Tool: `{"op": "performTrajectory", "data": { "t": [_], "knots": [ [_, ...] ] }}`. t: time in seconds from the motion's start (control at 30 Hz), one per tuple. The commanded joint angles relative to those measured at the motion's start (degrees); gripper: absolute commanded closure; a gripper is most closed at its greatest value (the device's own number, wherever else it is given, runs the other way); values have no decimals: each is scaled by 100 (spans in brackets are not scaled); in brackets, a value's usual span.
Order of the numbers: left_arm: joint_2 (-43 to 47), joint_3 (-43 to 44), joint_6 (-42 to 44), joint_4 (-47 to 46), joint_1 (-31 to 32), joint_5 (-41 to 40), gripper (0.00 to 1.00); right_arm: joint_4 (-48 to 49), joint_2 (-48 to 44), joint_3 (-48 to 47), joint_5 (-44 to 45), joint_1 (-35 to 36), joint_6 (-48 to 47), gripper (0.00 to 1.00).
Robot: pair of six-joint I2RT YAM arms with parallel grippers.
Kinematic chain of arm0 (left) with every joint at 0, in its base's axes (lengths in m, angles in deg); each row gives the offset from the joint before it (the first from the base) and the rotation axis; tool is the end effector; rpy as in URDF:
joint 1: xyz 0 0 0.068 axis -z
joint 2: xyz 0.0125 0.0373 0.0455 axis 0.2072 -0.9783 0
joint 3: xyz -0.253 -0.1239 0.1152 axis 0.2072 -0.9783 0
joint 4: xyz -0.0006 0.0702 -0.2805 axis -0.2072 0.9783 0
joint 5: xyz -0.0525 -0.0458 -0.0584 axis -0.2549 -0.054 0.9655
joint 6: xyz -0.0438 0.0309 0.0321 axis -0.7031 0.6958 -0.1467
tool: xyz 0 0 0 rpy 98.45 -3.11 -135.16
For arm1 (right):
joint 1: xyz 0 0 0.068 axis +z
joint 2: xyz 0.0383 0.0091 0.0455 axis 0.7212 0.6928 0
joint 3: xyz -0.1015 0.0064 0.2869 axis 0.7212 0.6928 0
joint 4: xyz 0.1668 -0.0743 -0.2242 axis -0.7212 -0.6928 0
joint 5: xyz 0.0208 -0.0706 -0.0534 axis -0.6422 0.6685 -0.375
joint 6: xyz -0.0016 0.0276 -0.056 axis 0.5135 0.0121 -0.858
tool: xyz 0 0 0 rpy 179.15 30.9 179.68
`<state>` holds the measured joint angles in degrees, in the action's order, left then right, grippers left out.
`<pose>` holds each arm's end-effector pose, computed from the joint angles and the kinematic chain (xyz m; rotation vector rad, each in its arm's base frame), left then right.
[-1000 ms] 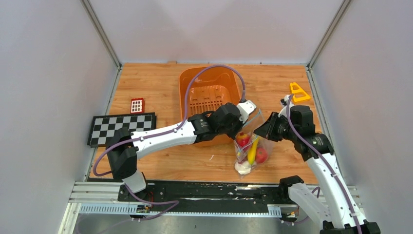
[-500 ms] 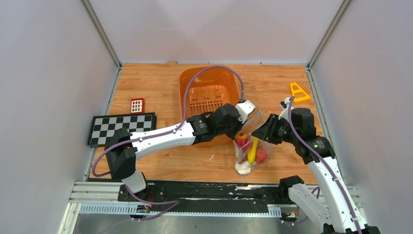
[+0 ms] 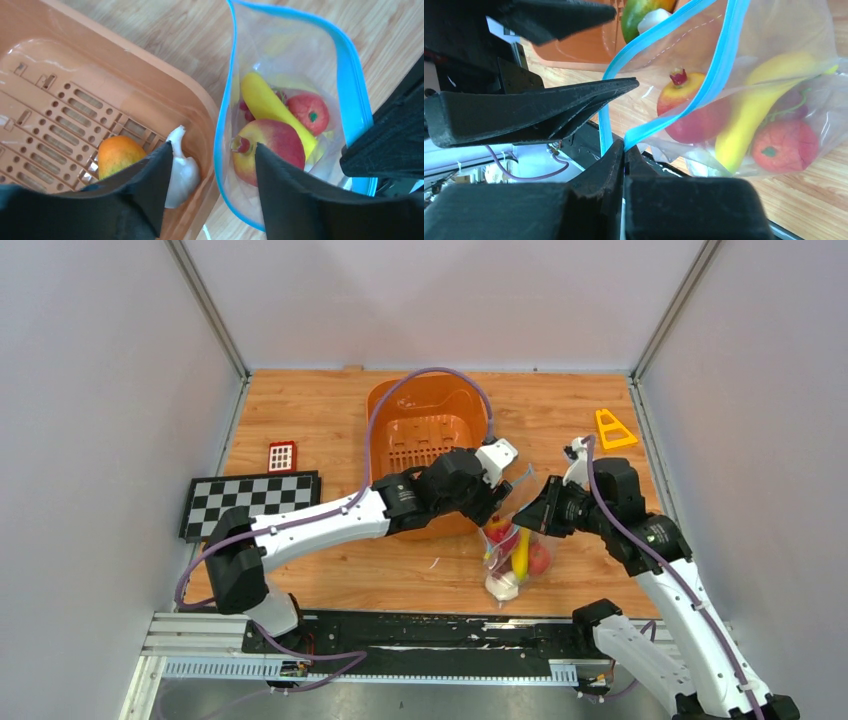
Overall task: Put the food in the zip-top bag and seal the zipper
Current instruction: Adjust the zipper food storage bag at the center of the board.
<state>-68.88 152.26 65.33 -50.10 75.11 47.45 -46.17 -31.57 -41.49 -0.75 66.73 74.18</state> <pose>0.1924 -0.3650 0.3283 0.9096 1.9709 -0.5892 0.1418 0.0731 0.3378 0.0282 2.3995 0.9203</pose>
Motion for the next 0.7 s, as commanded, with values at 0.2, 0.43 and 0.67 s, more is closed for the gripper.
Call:
{"op": "performTrajectory", "data": {
  "t": [0.2, 0.43, 0.67],
  "knots": [
    [1170, -180, -116, -119, -589, 314, 4, -772, 415, -1041, 303, 40, -1025, 100],
    [1176, -545, -603, 168, -1881, 749, 0, -932, 549, -1742, 268, 43, -1451, 100],
    [709, -663, -520, 13, -2277, 1195, 0, -1355, 514, -1863, 693, 43, -1676, 100]
  ]
}}
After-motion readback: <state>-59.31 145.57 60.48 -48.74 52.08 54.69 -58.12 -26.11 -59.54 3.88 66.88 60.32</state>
